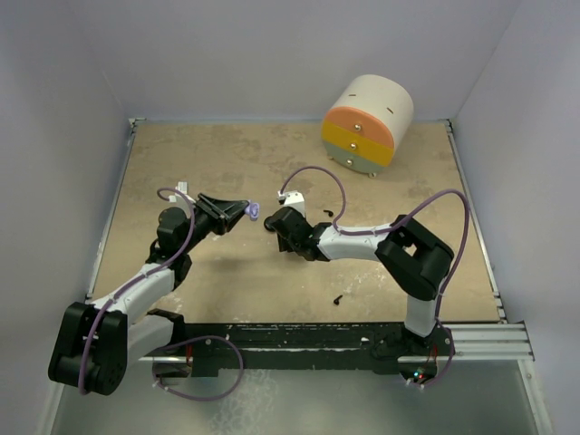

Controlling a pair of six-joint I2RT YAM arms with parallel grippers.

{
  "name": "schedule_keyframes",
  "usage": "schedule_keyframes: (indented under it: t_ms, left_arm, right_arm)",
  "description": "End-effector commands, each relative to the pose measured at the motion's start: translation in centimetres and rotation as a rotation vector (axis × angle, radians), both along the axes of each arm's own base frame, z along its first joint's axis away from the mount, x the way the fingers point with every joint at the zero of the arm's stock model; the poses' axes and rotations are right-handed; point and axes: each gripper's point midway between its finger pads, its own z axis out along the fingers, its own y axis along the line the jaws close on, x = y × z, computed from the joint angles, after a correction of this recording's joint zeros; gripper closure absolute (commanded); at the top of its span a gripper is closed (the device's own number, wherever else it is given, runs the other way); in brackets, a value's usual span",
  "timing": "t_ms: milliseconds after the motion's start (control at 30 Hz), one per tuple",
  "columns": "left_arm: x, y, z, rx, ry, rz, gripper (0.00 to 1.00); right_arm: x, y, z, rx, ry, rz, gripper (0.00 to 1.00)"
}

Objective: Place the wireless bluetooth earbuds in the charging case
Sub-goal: Pick up the earbud from the center of the board.

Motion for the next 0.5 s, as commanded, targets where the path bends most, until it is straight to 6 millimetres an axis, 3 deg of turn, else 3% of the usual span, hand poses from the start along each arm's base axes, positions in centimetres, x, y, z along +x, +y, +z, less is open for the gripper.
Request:
schedule_keyframes:
  t_ms: [0, 467]
  left_arm:
    - [-0.1, 0.3, 1.4, -0.016, -0.064, 0.001, 1.0]
    - [0.1, 0.3, 1.5, -0.012, -0.065, -0.001, 1.0]
  right_arm:
    - [-2.0, -0.8, -3.0, -0.052, 0.101, 0.03, 0.58]
    - [-2.7, -2.0, -3.8, -0.086, 0.122, 0.011, 0.63]
